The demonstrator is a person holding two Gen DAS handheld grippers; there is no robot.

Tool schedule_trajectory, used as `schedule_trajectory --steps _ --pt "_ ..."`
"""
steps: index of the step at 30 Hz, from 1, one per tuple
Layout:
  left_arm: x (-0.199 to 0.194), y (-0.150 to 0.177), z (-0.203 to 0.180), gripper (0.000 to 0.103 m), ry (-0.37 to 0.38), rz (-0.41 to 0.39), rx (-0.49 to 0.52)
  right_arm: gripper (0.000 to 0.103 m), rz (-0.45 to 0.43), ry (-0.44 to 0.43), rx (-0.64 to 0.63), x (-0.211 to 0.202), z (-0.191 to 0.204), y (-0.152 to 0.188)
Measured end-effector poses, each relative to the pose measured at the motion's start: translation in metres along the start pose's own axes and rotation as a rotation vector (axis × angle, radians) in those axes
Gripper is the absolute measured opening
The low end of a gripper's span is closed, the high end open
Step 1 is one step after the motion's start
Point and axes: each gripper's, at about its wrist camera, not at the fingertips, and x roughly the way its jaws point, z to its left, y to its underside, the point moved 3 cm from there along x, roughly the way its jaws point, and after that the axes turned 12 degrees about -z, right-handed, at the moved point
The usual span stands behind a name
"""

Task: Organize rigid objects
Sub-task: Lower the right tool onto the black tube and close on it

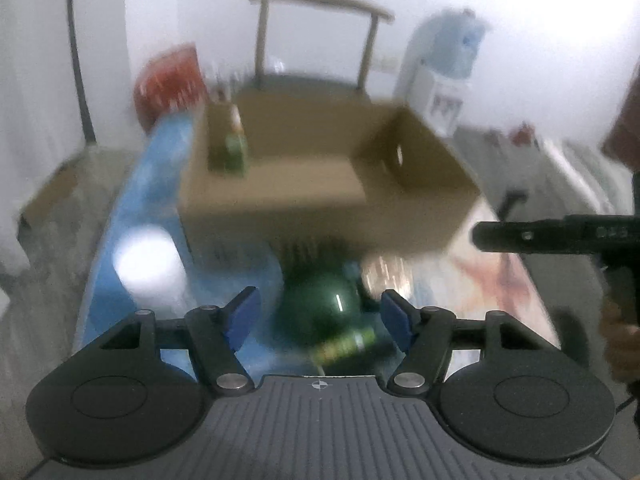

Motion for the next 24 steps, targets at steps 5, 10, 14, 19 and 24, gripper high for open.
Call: schedule_trajectory --steps 5,10,14,19,24 --pt "0.038 0.038 -0.01 0.063 0.014 0.117 -0.007 0.045 0.07 0.038 0.125 0.022 -0.026 0.046" --pt "0.063 0.049 -0.01 0.059 -0.015 0.154 0.002 0.043 0.083 0.041 0.141 0.038 -0.032 0.053" --pt "0.075 0.056 -0.011 0.056 -0.034 0.187 0.001 0.04 0.102 0.046 0.139 0.046 -0.034 0.062" --pt "0.075 0.065 -0.009 0.054 -0.025 0.215 -0.051 0.037 0.112 0.054 0.126 0.054 -0.037 0.073" --pt "0.076 0.069 -0.006 0.053 -0.017 0.225 -0.081 0.034 0.123 0.059 0.13 0.064 -0.038 0.077"
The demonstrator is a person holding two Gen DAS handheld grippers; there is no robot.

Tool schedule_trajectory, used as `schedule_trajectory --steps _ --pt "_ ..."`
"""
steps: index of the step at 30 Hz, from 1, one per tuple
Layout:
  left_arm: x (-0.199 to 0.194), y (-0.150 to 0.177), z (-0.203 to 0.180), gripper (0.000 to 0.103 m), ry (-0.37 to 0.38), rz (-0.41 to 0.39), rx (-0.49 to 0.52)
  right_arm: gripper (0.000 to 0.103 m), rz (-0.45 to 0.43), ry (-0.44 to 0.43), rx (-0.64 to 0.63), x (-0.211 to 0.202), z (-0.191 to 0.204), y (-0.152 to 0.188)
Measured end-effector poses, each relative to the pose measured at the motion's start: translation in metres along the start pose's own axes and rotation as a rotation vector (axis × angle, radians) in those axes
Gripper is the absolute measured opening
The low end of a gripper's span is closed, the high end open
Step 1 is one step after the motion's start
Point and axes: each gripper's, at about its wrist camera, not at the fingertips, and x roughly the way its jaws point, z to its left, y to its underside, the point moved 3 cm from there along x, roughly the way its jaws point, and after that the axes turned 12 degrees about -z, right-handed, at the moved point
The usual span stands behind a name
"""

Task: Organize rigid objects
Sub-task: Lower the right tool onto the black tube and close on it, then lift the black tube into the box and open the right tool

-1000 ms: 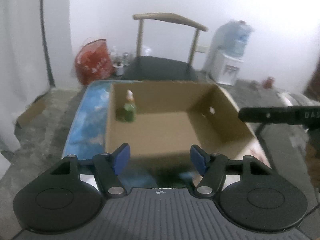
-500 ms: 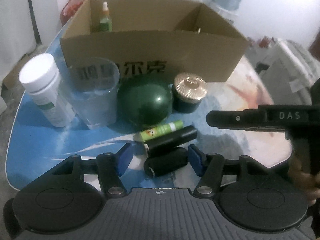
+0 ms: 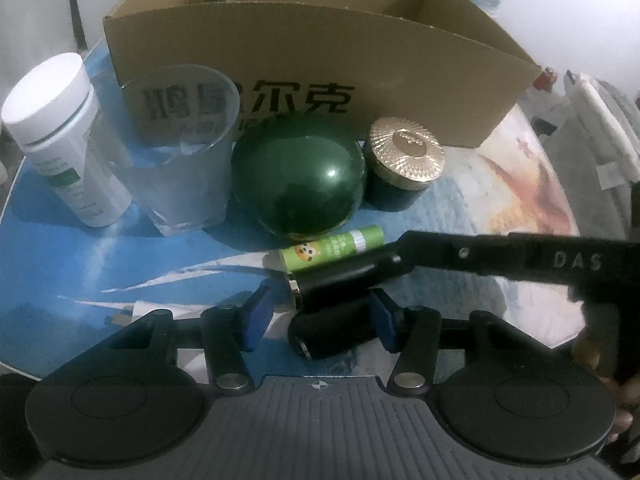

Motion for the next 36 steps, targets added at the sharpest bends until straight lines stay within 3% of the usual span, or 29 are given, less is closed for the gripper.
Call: schedule_trajectory --steps 13,23,28,36 --pt "0.001 -0.002 -0.001 0.051 -0.001 -0.008 -0.007 0.03 -0.001 -0.014 -0.019 0.016 0.01 0.007" --pt "-0.009 -0.005 -0.011 0.05 -0.013 -0.032 -0.005 0.03 -0.04 0.012 -0.019 -0.002 0.014 0.004" --pt "-0.027 -0.008 -0.022 0.05 -0.001 -0.084 0.014 0.03 -0.084 0.028 -0.046 -0.022 0.026 0.002" --pt "-0.072 -0.029 -0.047 0.05 0.013 -0.238 0.09 0.031 -0.22 0.012 -0.103 -0.065 0.056 -0.023"
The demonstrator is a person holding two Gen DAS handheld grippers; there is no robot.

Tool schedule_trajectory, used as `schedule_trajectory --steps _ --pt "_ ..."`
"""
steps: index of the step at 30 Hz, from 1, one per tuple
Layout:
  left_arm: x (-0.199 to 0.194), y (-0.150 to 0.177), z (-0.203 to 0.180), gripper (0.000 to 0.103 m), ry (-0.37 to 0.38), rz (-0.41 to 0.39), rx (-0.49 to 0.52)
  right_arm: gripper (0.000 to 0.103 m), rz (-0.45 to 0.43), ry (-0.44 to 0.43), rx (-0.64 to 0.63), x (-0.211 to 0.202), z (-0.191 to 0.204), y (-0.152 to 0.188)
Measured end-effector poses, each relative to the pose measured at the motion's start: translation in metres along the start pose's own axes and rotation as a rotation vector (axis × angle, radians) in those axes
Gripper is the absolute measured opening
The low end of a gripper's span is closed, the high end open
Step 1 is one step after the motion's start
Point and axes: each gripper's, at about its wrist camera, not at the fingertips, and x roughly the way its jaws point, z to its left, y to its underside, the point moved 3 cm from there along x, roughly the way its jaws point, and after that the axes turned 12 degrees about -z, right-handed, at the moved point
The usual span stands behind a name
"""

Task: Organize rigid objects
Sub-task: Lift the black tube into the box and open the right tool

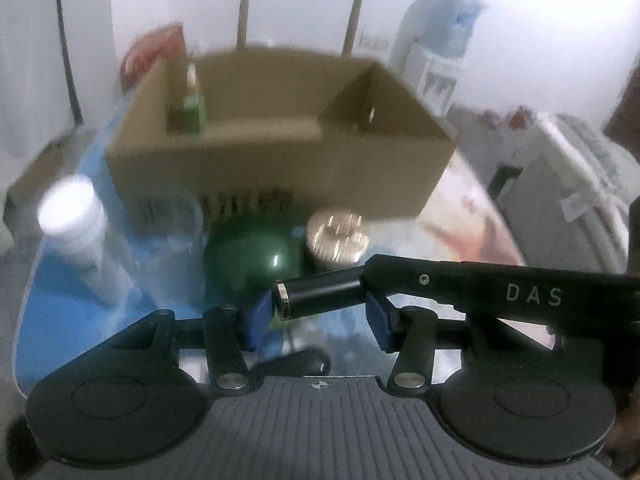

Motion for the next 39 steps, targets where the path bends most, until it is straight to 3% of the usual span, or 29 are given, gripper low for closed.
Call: schedule_trajectory --steps 7,11,14,21,24,28,34,39 --pt "-0.009 -0.05 -0.005 0.05 -0.038 -0.144 0.07 0.031 -0.076 -0.048 -0.112 0.011 0.028 -0.058" --pt "0.008 -0.08 0.007 0.05 -0.074 -0.155 0.076 0.031 -0.055 -0.068 -0.152 0.047 0.038 -0.092" --pt "0.035 -0.099 0.024 0.051 -0.103 -0.114 0.061 0.031 0.032 -0.074 -0.141 0.095 0.034 -0.115" --pt "0.116 -0.118 0.08 0.05 -0.153 0.122 -0.128 0.03 0.323 -0.027 -0.023 0.214 0.003 -0.136" --pt "0.144 -0.115 0.092 0.05 -0.196 0.186 -0.157 0.03 0.391 0.001 -0.005 0.245 -0.004 -0.131" --pt "0.159 -0.118 0.099 0.05 -0.223 0.183 -0.155 0.03 0.404 0.016 0.032 0.273 -0.011 -0.135" --pt "0.129 -0.127 0.096 0.053 -0.211 0.102 -0.144 0.031 0.286 -0.019 0.049 0.237 -0.008 -0.148" --pt "0.073 -0.126 0.091 0.057 -0.156 -0.012 -0.14 0.032 0.158 -0.106 0.028 0.153 -0.008 -0.158"
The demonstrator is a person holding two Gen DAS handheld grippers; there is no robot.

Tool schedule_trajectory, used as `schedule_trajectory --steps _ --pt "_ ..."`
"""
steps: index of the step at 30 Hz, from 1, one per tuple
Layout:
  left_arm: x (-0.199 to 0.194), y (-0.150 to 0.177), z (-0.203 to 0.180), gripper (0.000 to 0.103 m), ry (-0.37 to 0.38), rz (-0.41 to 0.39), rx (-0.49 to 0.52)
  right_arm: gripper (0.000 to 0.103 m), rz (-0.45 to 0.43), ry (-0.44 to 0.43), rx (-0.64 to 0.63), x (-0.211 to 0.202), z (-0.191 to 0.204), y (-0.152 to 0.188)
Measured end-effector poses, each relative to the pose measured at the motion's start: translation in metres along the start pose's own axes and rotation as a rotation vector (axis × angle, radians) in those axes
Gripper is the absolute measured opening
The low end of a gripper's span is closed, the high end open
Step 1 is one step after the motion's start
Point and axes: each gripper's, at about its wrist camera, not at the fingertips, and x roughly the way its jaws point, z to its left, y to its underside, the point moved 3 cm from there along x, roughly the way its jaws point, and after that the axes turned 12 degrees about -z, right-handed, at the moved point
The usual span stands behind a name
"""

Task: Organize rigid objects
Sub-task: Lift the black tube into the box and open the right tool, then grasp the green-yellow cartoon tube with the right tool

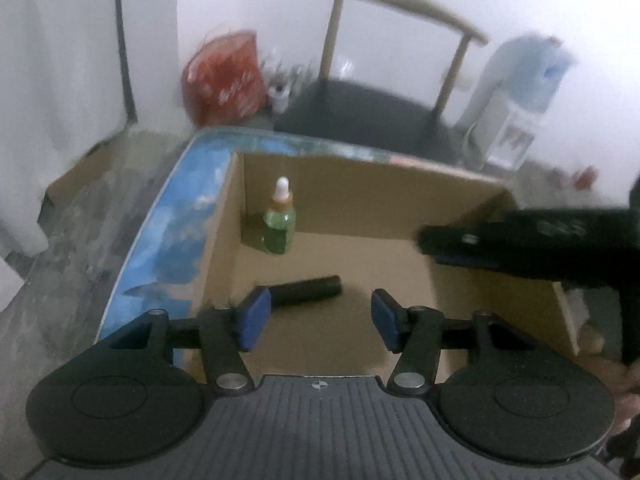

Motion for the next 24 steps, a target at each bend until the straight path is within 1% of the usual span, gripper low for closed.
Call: schedule_trajectory --steps 2,5,7,9,10,13,16,18,20,24 --pt "-0.028 0.008 -0.002 0.058 0.042 -0.035 0.01 0.032 -0.035 -0.042 0.006 -0.038 0.001 0.013" --pt "-0.061 0.025 -0.006 0.06 0.113 -0.065 0.045 0.032 -0.057 -0.091 -0.013 -0.082 0.004 0.037" --pt "-0.081 0.041 -0.008 0.061 0.149 -0.071 0.076 0.033 -0.071 -0.11 -0.023 -0.105 0.003 0.06" --pt "-0.091 0.056 -0.007 0.061 0.165 -0.062 0.09 0.037 -0.078 -0.108 -0.025 -0.12 -0.001 0.084" --pt "-0.095 0.065 -0.007 0.061 0.172 -0.051 0.098 0.037 -0.078 -0.102 -0.022 -0.126 -0.003 0.095" --pt "-0.093 0.09 -0.007 0.061 0.165 -0.01 0.117 0.037 -0.059 -0.054 -0.022 -0.125 -0.01 0.134" --pt "-0.074 0.118 -0.014 0.061 0.167 0.07 0.117 0.037 -0.025 0.012 -0.008 -0.111 -0.018 0.169" --pt "-0.062 0.135 -0.019 0.058 0.153 0.108 0.123 0.037 -0.001 0.046 0.005 -0.098 -0.022 0.183" --pt "-0.047 0.149 -0.025 0.057 0.125 0.134 0.145 0.037 0.011 0.053 0.011 -0.089 -0.025 0.191" --pt "-0.032 0.164 -0.03 0.053 0.111 0.155 0.176 0.037 0.017 0.074 -0.037 -0.076 -0.02 0.203"
